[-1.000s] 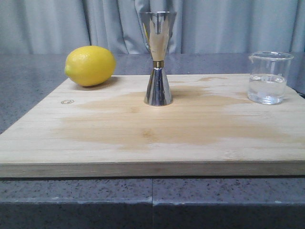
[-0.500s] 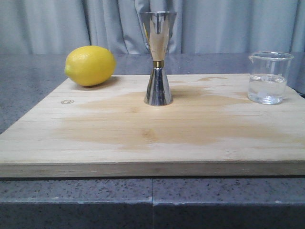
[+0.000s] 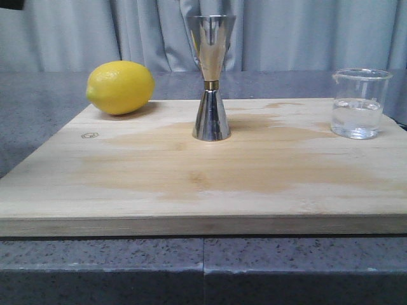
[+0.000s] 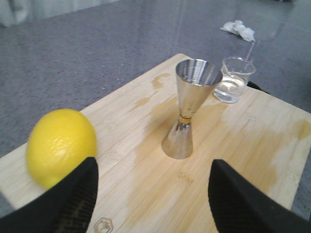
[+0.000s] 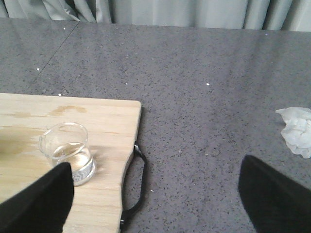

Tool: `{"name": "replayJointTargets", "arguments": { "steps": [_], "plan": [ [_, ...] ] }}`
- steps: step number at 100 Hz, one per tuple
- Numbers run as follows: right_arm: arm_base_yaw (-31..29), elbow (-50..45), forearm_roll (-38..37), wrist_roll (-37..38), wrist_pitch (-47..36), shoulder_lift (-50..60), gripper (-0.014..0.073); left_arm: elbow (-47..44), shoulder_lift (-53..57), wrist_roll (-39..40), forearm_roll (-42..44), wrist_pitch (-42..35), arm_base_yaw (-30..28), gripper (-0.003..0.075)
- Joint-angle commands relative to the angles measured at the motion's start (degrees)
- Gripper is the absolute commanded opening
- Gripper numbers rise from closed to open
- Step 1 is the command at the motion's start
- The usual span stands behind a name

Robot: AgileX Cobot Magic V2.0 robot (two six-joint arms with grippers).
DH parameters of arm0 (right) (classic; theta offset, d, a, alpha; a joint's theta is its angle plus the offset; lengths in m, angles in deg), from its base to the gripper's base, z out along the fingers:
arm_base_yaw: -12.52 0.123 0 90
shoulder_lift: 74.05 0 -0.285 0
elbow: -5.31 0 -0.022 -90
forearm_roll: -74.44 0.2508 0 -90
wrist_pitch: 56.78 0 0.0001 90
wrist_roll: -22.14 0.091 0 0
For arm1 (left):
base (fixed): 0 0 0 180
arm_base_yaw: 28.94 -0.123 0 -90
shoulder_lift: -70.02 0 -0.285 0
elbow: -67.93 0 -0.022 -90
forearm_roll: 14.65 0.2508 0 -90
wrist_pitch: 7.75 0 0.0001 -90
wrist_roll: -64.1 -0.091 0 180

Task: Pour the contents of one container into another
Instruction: 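Move the left gripper toward the steel jigger's upper cup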

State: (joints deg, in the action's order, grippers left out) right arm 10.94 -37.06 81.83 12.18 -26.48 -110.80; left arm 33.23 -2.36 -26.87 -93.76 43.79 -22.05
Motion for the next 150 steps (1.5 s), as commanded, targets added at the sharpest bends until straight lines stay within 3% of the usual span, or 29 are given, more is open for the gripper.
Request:
{"name": "replayJointTargets", "arguments": {
  "steps": [1, 14, 59, 94, 150],
  "plan": [
    [-0.12, 2.08, -0.05, -0.5, -4.15, -0.69, 0.0627, 2.07, -2.97, -7.53, -7.73, 0.74, 3.35, 0.0442],
    [-0.12, 2.08, -0.05, -0.5, -4.15, -0.69, 0.0627, 3.51, -8.61, -13.03, -11.29, 0.49, 7.83, 0.0441],
    [-0.12, 2.08, -0.05, -0.5, -4.92, -0.69, 0.0627, 15.77, -27.38, -16.28, -12.56, 0.6, 17.88, 0.0441],
    [-0.12, 2.08, -0.05, -0.5, -4.92, -0.69, 0.0627, 20.65, -34.48, -18.51, -14.4, 0.78, 20.3, 0.0441],
    [-0.12, 2.08, -0.05, -0.5, -4.92, -0.69, 0.0627, 21.18, -35.14, -19.4, -15.49, 1.11, 21.01, 0.0441]
  ]
}}
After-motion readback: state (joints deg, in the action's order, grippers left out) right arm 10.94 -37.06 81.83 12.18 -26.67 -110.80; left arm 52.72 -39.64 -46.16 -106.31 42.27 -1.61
